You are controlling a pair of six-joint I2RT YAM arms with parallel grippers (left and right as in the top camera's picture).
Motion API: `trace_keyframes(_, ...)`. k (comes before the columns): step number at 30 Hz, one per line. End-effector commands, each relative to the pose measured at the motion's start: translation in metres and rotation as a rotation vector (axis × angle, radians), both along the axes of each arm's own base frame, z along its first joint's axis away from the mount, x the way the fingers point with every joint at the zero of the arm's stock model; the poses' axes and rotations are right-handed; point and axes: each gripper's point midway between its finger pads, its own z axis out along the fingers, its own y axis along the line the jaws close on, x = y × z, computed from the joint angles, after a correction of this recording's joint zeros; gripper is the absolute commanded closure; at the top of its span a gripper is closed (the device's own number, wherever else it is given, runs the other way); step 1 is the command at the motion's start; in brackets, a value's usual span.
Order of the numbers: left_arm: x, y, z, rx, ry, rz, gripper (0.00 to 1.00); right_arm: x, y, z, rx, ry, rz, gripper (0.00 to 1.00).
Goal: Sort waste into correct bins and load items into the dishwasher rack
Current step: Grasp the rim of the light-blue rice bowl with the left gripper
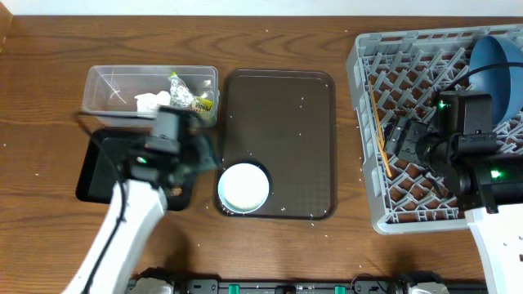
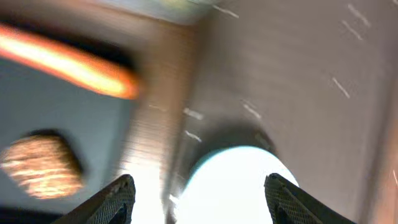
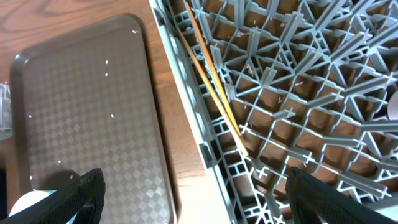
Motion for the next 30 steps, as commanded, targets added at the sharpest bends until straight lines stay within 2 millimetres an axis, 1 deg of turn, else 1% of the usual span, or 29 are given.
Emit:
trace_keyframes(1,-0.021,-0.047,0.012,0.062,-0.057,-0.337,0.33,0.003,-0.001,0.002,-0.004,-0.012,0.002,0.14)
trace_keyframes(4,-0.039,-0.070,-0.002,0.134,-0.030,-0.449,0.41,0.004,-0.001,0.003,-0.003,-0.018,0.002,0.14)
trace_keyframes(6,-0.048,-0.079,-0.015,0.192,-0.011,-0.501,0.47,0.004,-0.001,0.003,-0.003,-0.018,0.002,0.14)
trace_keyframes(8,-0.055,-0.086,-0.031,0.260,0.014,-0.546,0.49,0.004,-0.001,0.003,-0.003,-0.018,0.002,0.14)
trace_keyframes(10,-0.058,-0.092,-0.045,0.314,0.035,-0.579,0.49,0.004,-0.001,0.002,-0.003,-0.017,0.002,0.14)
trace_keyframes(13,-0.056,-0.105,-0.064,0.336,0.053,-0.614,0.51,0.004,-0.001,0.002,-0.003,-0.016,0.002,0.14)
trace_keyframes(17,-0.054,-0.114,-0.090,0.343,0.101,-0.618,0.62,0.004,-0.001,0.002,-0.003,-0.015,0.002,0.14)
trace_keyframes(19,-0.056,-0.121,-0.100,0.318,0.125,-0.633,0.64,0.004,-0.001,0.002,-0.004,-0.015,0.002,0.14)
trace_keyframes(20,-0.057,-0.125,-0.104,0.300,0.134,-0.641,0.64,0.004,-0.001,0.002,-0.004,-0.015,0.002,0.14)
trace_keyframes(22,-0.058,-0.125,-0.110,0.303,0.149,-0.644,0.66,0.004,-0.001,0.002,-0.003,-0.016,0.002,0.14)
trace_keyframes(24,-0.056,-0.121,-0.113,0.328,0.149,-0.636,0.73,0.005,-0.001,0.002,-0.003,-0.015,0.002,0.13)
trace_keyframes(28,-0.045,-0.111,-0.111,0.403,0.111,-0.604,0.88,0.005,-0.001,0.001,0.001,-0.013,-0.004,0.14)
trace_keyframes(29,-0.043,-0.112,-0.111,0.407,0.104,-0.615,0.91,0.005,-0.001,0.001,0.001,-0.013,-0.004,0.14)
trace_keyframes(30,-0.043,-0.112,-0.111,0.408,0.099,-0.623,0.91,0.005,-0.001,0.001,0.001,-0.013,-0.004,0.14)
